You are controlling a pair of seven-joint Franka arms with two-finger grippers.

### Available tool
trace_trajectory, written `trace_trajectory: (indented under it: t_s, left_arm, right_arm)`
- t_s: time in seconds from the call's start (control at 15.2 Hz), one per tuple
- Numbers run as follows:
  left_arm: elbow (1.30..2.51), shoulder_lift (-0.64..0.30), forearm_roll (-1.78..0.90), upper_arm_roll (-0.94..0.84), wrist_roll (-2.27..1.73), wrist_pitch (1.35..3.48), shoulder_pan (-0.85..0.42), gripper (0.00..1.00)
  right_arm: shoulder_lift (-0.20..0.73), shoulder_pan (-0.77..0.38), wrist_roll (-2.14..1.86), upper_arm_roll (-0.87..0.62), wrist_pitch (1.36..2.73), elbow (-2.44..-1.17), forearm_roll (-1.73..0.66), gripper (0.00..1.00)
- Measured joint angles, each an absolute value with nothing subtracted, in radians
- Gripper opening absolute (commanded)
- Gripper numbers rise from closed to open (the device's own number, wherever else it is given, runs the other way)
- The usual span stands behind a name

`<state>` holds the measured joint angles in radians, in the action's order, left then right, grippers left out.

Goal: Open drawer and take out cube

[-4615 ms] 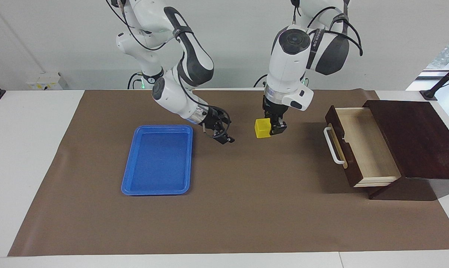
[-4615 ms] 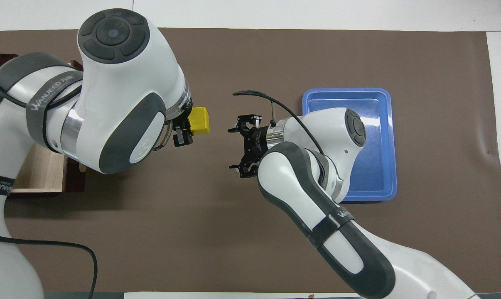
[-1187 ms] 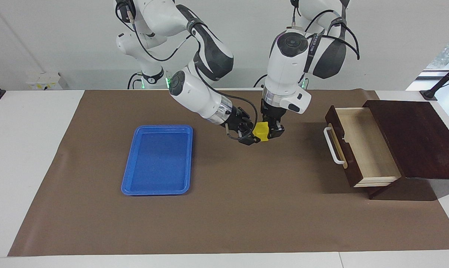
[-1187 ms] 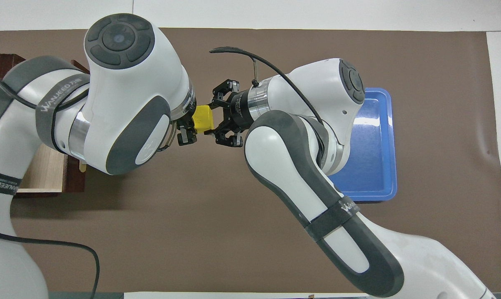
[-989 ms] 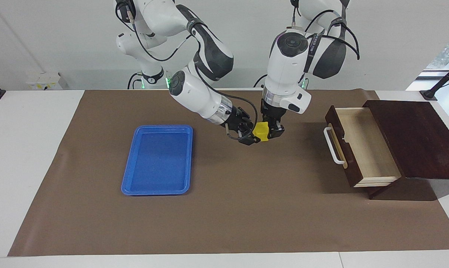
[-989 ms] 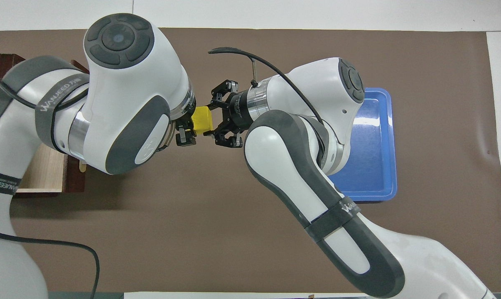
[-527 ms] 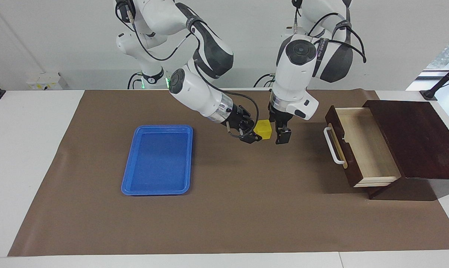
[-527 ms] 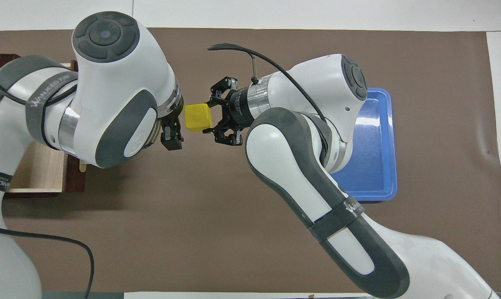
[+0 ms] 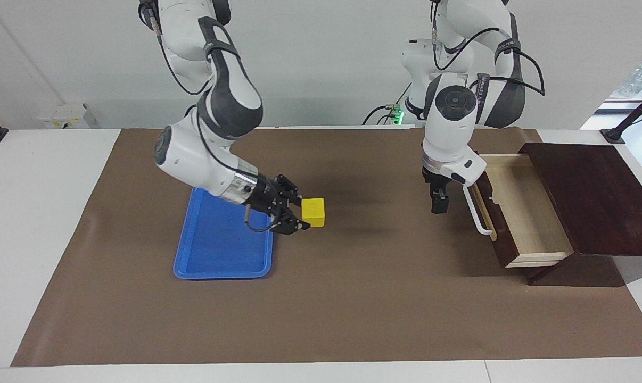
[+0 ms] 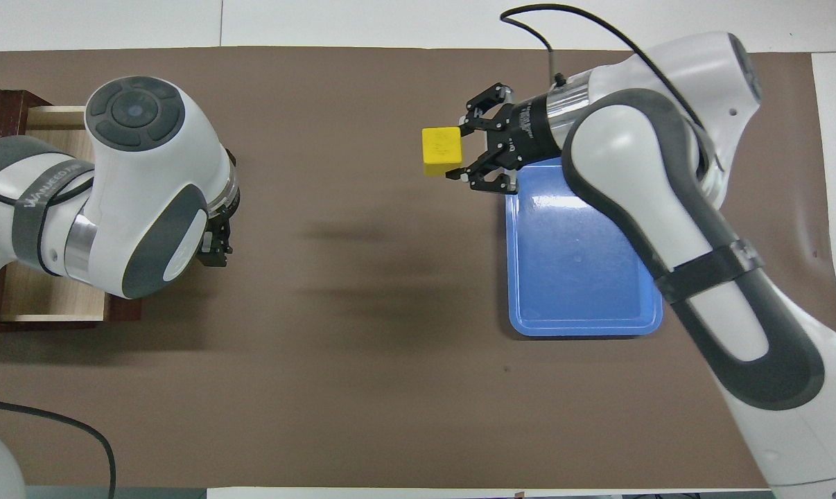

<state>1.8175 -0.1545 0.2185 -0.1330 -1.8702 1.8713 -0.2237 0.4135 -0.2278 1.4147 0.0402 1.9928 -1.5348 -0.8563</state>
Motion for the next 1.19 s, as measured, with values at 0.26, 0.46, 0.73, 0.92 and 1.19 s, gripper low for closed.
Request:
trace_trajectory:
  t_s: [0.26, 0.46, 0.73, 0.92, 1.19]
  left_arm:
    - [1.898, -0.116, 0.278, -0.131, -1.798, 1.934, -0.147, 1.00]
    - [1.908, -0.111, 0.295, -0.131, -1.739, 1.956, -0.097, 1.00]
    - [1.911, -0.109, 0.311, -0.131, -1.673, 1.976, -0.049, 1.00]
    - [1.917, -0.107, 0.311, -0.135, -1.622, 1.988, -0.023, 1.00]
    - [1.918, -0.107, 0.343, -0.133, -1.500, 2.033, 0.069, 1.00]
  right_arm:
    - [0.441, -0.112, 1.238, 0.041, 1.984, -1.602, -0.856, 0.00]
    - [0.467, -0.076, 1.162, 0.041, 1.989, -1.655, -0.856, 0.00]
    - [0.487, -0.058, 1.060, 0.041, 2.057, -1.740, -0.856, 0.00]
    - [0.489, -0.059, 1.035, 0.038, 2.093, -1.782, -0.858, 0.00]
    - [0.498, -0.065, 1.010, 0.034, 2.115, -1.791, -0.862, 0.00]
